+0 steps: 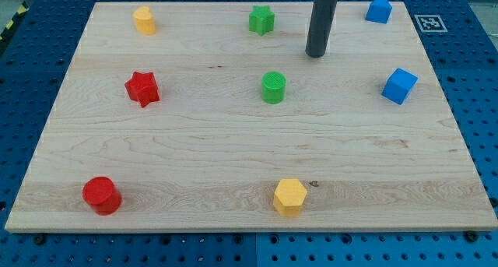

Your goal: Move the green star towards the green circle

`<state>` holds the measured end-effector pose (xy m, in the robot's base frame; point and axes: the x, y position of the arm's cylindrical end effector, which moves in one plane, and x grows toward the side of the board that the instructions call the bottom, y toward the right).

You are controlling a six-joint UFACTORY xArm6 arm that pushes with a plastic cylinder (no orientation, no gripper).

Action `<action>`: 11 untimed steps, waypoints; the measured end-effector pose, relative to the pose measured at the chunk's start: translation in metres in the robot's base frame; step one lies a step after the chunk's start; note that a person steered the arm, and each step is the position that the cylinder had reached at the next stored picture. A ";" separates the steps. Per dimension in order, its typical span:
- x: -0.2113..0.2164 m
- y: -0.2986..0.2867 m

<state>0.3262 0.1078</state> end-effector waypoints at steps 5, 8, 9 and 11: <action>-0.110 -0.107; -0.083 -0.097; -0.075 -0.097; -0.064 -0.094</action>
